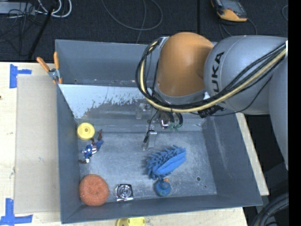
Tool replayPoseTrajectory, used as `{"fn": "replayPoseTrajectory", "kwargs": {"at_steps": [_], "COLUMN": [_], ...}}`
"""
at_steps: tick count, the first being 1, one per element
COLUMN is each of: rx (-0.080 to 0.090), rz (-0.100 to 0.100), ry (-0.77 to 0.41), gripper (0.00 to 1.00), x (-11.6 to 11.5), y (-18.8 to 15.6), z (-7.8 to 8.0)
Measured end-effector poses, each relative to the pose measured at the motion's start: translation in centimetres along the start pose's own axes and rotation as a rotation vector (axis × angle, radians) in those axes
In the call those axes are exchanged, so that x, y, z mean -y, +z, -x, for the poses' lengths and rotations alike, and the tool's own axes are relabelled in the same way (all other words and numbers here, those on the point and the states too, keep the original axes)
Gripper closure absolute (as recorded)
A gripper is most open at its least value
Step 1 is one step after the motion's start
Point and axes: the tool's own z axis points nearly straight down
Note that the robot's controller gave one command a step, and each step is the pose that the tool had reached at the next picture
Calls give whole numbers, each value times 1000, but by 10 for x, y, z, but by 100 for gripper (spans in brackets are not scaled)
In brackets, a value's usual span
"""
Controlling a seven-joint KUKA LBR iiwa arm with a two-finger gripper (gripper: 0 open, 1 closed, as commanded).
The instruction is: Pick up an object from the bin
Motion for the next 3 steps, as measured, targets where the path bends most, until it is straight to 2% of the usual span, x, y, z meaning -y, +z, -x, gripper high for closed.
{"fn": "replayPoseTrajectory", "kwargs": {"at_steps": [1, 2, 3], "rx": [8, 13, 2], "rz": [1, 1, 0], "ry": [2, -62, -11], "gripper": [0, 0, 0], "x": [0, 18, 38], "y": [-5, 35, 57], "z": [1, -26, -52]}}
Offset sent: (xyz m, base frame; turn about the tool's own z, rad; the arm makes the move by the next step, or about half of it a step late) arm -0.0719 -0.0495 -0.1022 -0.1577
